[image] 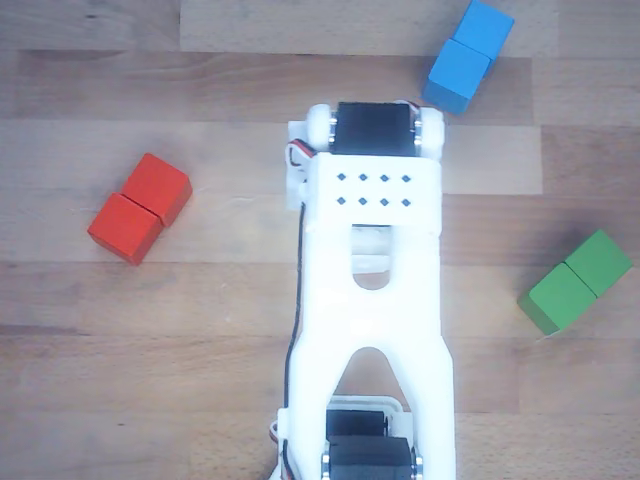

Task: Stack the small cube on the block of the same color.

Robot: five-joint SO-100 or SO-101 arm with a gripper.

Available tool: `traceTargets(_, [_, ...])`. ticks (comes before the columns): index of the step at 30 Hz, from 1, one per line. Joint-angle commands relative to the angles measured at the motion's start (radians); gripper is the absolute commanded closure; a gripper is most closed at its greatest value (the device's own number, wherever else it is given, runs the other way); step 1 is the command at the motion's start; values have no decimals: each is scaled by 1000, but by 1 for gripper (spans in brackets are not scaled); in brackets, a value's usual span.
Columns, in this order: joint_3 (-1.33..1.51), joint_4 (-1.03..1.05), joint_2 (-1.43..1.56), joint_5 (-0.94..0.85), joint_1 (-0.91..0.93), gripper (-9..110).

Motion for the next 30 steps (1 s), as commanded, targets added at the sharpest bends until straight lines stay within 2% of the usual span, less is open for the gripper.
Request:
traceTargets(1, [-95, 5, 0, -11, -3, 101])
traceTargets(7, [-89, -9, -2, -11, 8, 98])
traceTargets(19, [2, -43, -5, -8, 8, 76])
traceTargets(30, [34, -44, -5, -12, 52, 73])
